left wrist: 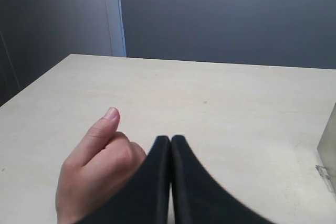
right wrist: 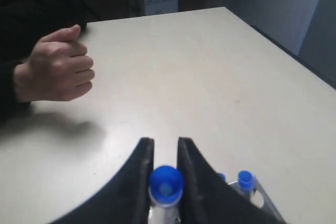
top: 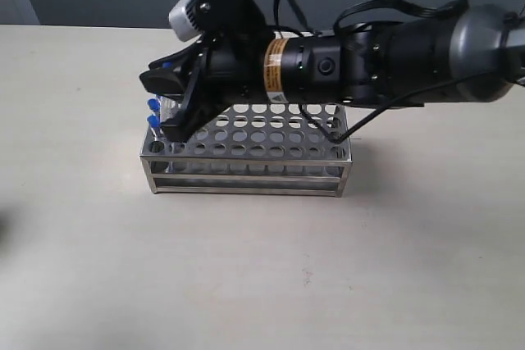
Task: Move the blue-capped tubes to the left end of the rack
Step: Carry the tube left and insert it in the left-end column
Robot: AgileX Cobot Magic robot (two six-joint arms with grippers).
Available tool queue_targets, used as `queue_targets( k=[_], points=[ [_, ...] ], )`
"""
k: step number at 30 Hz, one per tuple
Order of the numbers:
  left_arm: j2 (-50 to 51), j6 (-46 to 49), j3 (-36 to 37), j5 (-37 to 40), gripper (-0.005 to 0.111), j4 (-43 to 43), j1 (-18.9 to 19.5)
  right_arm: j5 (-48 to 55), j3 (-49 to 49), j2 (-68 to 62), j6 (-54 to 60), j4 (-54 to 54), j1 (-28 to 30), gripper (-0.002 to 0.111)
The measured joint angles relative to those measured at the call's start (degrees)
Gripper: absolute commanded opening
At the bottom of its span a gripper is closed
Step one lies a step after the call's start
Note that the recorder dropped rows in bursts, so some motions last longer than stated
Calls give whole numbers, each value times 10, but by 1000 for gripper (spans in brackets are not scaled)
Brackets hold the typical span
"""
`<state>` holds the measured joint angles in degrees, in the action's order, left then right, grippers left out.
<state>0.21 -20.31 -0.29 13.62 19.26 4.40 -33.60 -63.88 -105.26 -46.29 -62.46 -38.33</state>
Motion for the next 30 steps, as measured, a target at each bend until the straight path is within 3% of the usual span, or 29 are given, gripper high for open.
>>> queue_targets(
  k=[30],
  points=[
    [0, 0, 0, 0, 0, 0, 0, 15, -70, -108, -2, -9, -11, 0]
  ],
)
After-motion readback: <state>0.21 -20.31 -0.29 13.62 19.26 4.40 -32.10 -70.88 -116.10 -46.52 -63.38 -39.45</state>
